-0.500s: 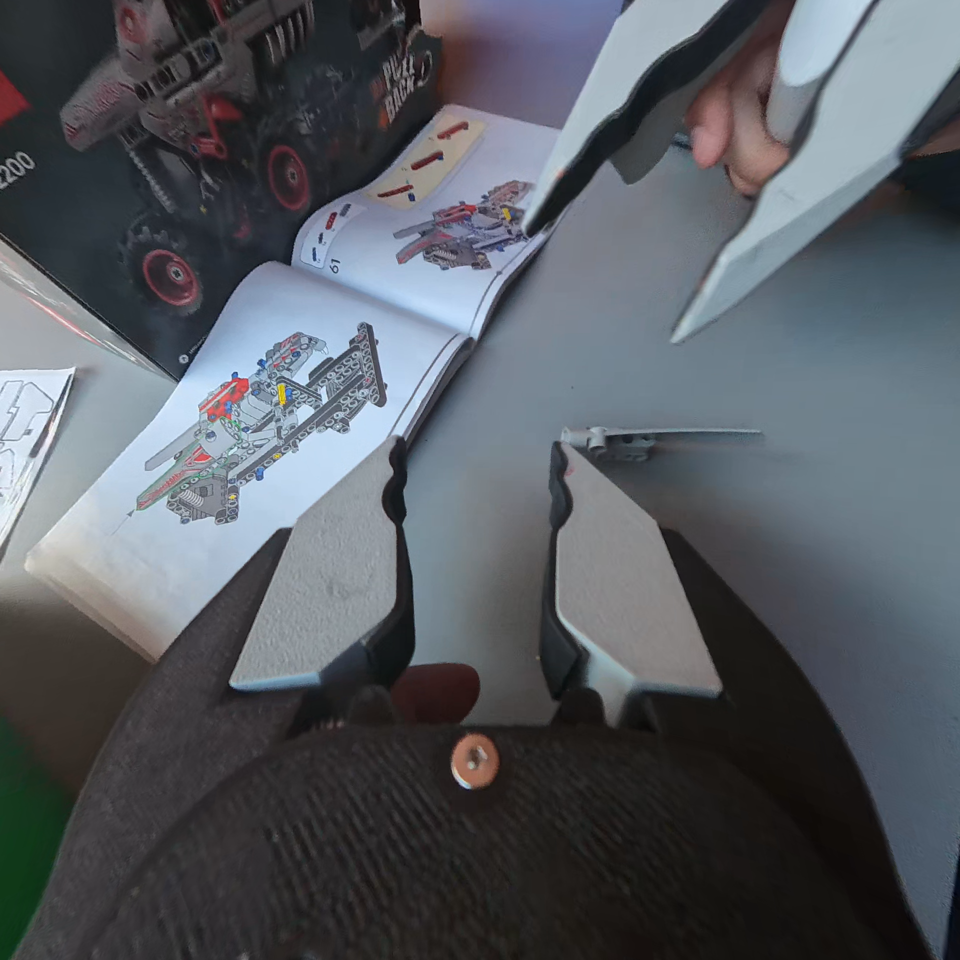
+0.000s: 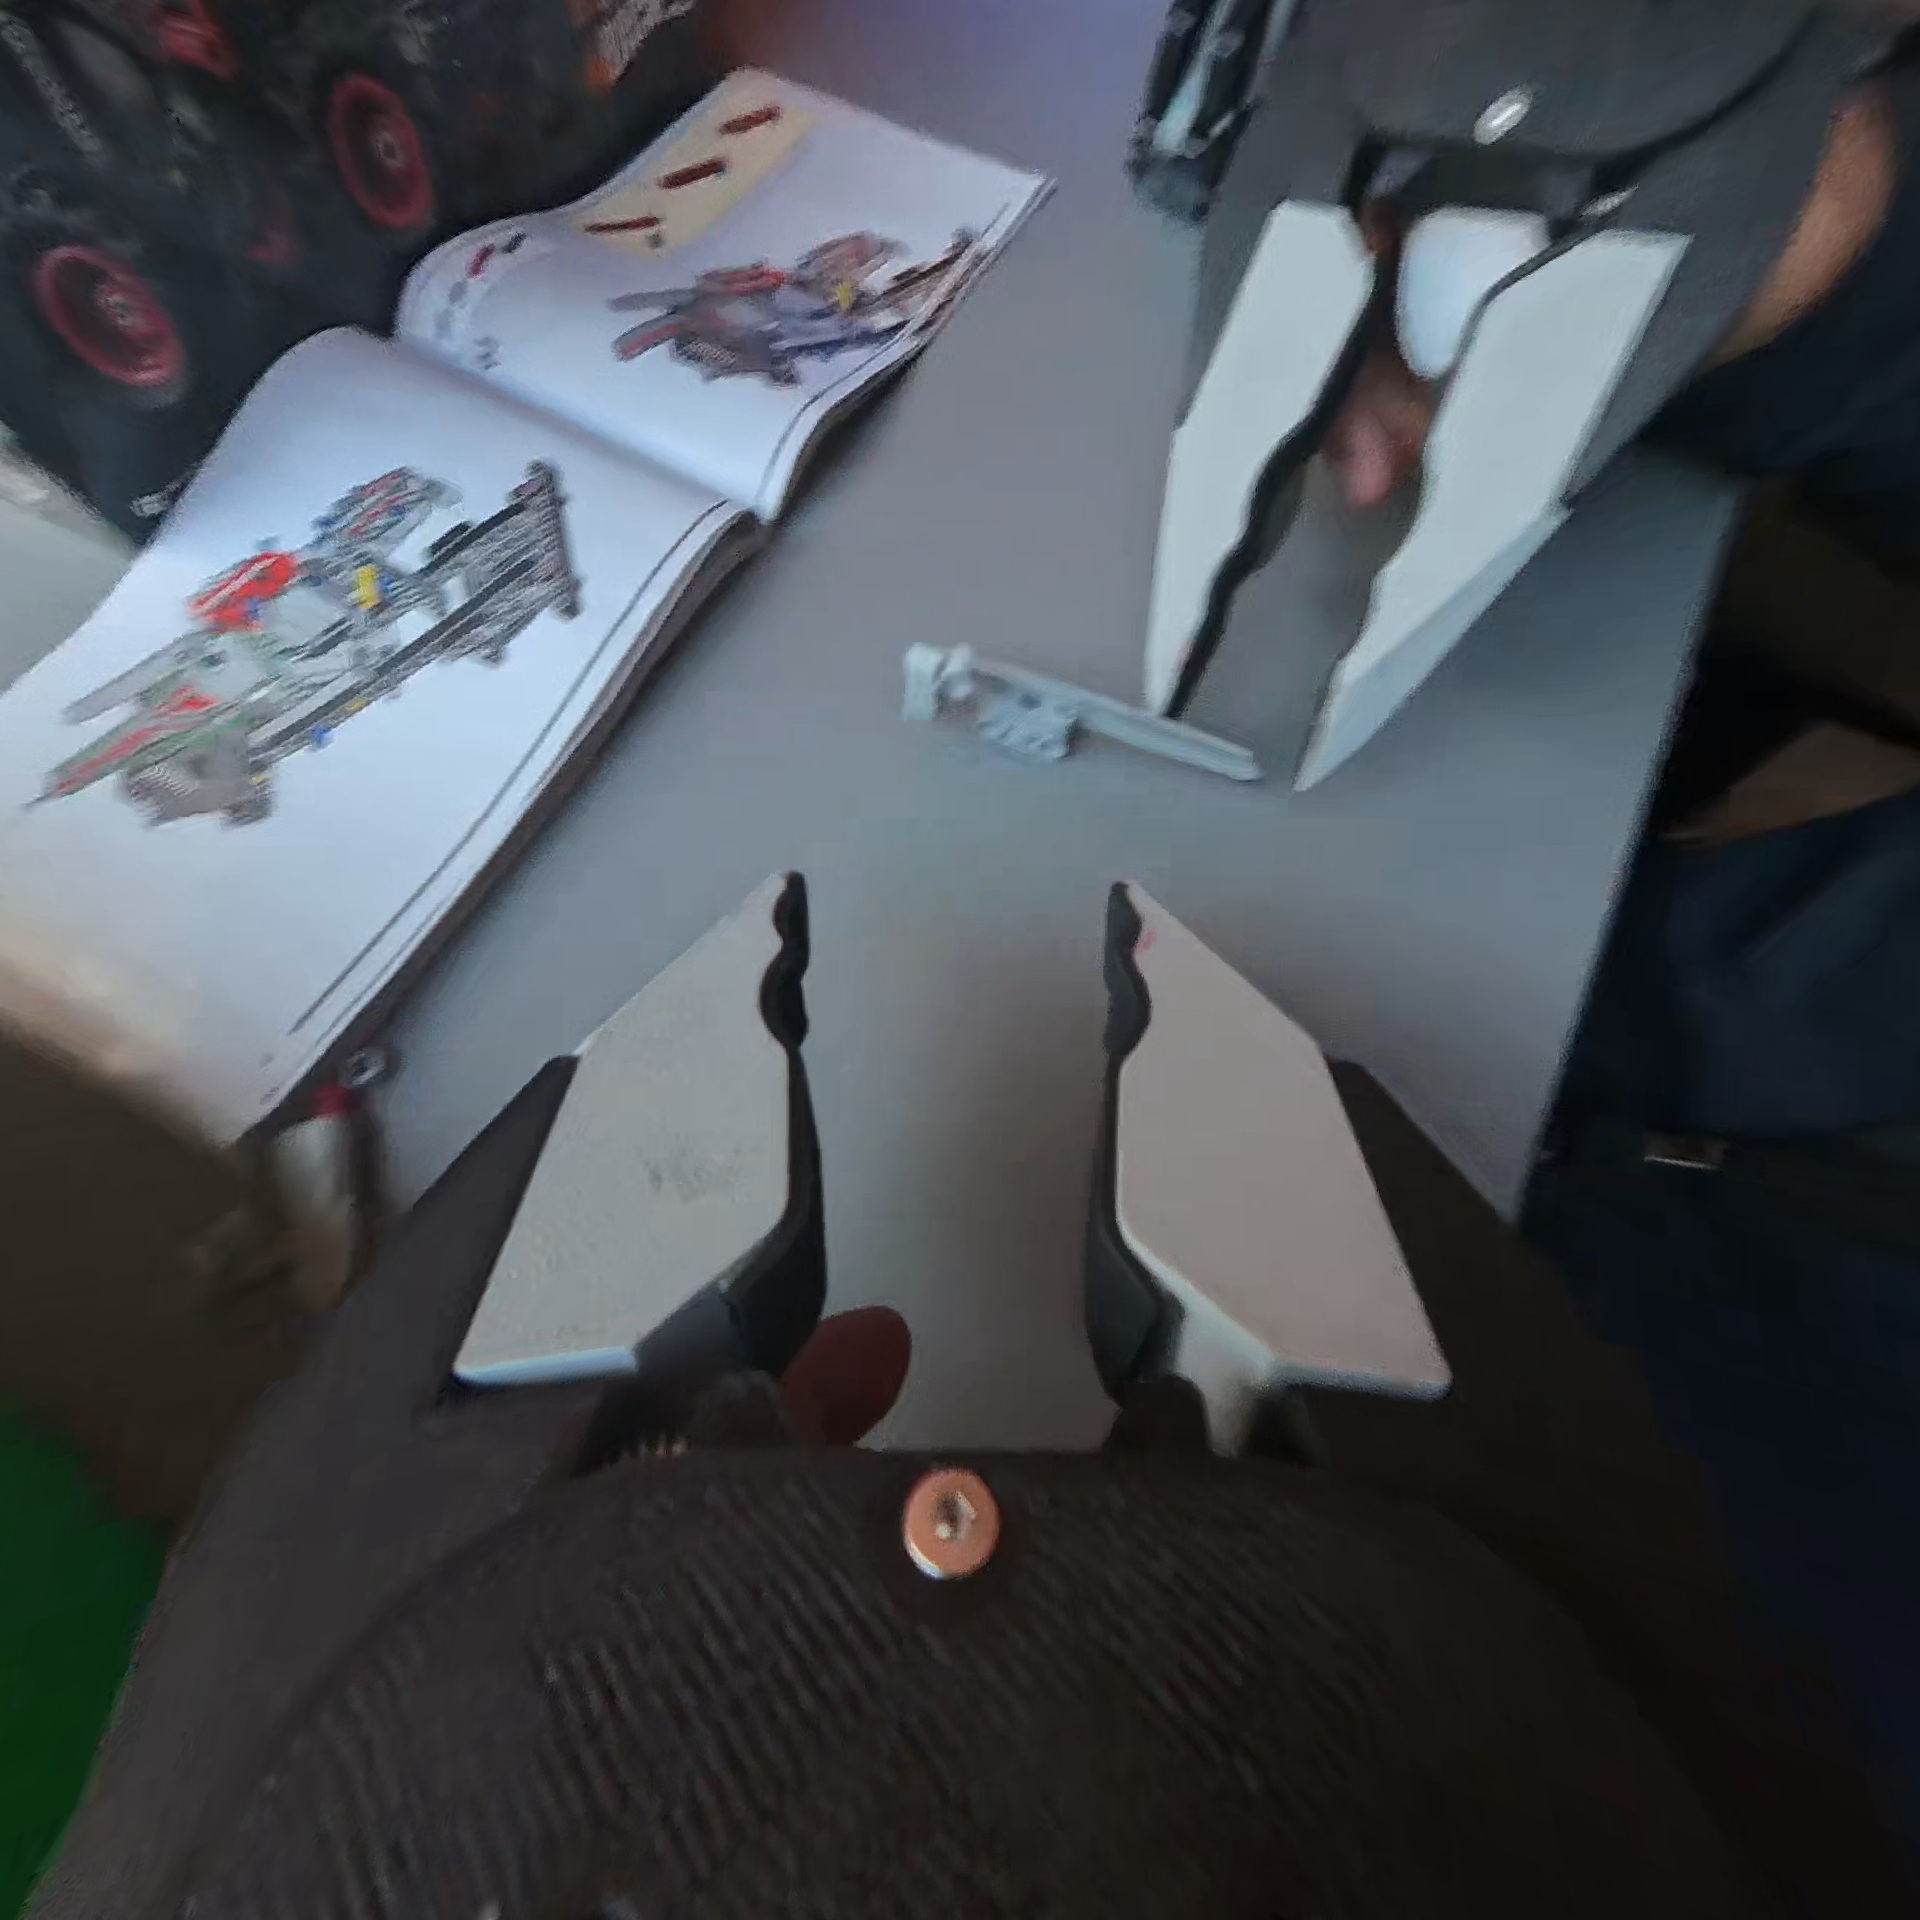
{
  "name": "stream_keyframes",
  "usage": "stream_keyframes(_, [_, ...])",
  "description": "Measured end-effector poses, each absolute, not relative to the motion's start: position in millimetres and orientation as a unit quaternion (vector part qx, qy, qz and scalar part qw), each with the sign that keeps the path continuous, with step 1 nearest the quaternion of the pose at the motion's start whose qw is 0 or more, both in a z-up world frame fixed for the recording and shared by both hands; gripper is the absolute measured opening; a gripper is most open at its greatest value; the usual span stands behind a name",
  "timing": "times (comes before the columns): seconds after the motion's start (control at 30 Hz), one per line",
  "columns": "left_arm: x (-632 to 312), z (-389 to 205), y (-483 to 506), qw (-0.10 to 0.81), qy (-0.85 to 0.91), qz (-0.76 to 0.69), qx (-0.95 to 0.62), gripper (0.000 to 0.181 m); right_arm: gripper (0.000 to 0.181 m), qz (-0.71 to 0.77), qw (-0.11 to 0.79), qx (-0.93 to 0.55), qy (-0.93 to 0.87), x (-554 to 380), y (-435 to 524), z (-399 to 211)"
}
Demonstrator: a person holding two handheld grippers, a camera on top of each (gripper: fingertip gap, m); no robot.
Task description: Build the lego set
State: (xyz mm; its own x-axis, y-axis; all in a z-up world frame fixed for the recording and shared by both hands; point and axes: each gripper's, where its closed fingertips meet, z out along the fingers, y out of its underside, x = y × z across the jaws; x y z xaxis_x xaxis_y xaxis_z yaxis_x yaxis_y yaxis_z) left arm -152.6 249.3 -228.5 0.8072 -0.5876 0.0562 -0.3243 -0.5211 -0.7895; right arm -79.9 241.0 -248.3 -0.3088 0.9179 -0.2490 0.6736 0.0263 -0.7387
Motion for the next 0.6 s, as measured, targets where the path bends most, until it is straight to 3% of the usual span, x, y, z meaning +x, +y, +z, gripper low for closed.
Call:
stream_keyframes(0.17, [-156.6,-244.9,240.2,0.408,0.264,-0.161,-0.859,0.058,0.037,0.434,0.111,-0.544,-0.709,-105.3,221.5,-249.1])
stream_keyframes(0.3, [-156.8,-252.3,238.3,0.387,0.266,-0.188,-0.863,0.061,0.029,0.408,0.059,-0.541,-0.733,-103.3,214.3,-254.8])
stream_keyframes(0.47, [-159.1,-250.6,235.3,0.392,0.285,-0.189,-0.854,0.053,0.033,0.396,0.179,-0.563,-0.703,-99.3,261.9,-224.7])
stream_keyframes(0.6, [-156.6,-256.3,234.8,0.373,0.298,-0.193,-0.857,0.053,0.058,0.41,0.203,-0.591,-0.664,-100.6,271.1,-215.5])
